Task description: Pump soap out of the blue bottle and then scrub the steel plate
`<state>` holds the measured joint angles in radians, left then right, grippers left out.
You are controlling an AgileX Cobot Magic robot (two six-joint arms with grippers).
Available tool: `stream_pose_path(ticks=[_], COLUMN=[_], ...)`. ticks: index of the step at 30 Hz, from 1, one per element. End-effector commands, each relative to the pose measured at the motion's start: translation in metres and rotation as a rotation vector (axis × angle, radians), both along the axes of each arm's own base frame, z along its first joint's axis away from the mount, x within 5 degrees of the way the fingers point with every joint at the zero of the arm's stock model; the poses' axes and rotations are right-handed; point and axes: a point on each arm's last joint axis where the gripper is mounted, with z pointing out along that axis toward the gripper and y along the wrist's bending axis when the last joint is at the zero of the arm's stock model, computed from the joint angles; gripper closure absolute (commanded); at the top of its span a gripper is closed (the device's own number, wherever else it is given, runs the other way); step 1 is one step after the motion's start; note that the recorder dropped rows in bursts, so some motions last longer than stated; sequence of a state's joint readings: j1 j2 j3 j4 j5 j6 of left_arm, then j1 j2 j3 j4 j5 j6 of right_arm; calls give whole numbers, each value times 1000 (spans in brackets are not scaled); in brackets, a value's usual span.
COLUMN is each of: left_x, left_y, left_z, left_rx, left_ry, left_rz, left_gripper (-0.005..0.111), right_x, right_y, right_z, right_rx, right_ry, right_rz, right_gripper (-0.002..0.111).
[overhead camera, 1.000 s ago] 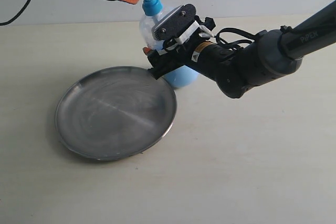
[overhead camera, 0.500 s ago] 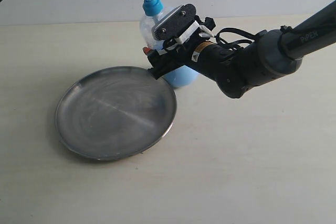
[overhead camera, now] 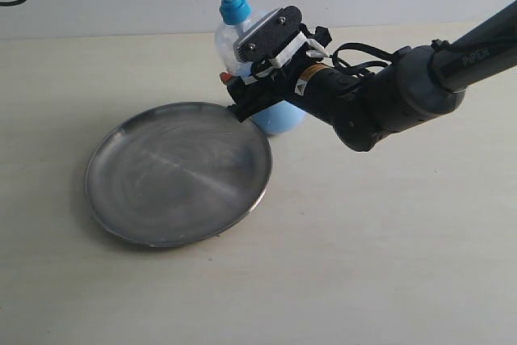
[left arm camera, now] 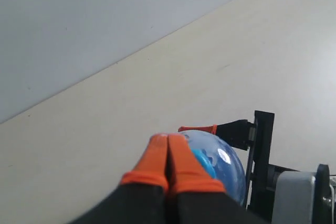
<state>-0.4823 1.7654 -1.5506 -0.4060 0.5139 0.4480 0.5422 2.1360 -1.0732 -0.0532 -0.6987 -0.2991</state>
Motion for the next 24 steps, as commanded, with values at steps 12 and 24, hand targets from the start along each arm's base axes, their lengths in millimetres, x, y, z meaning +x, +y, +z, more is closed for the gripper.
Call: stream_pose_path(ticks=[12,24], left_x=[-1,-1], left_y=[-6,-7], left_z=[-3,-6], left_rx=[7,5], left_ry=[70,82], left_rz=[-33,-34], left_gripper=[107,107], right_x=[2,2], right_y=[4,4], right_z=[24,24], right_rx=[74,74], right_ry=[-129,-129], right_rz=[14,14], right_gripper=[108,108])
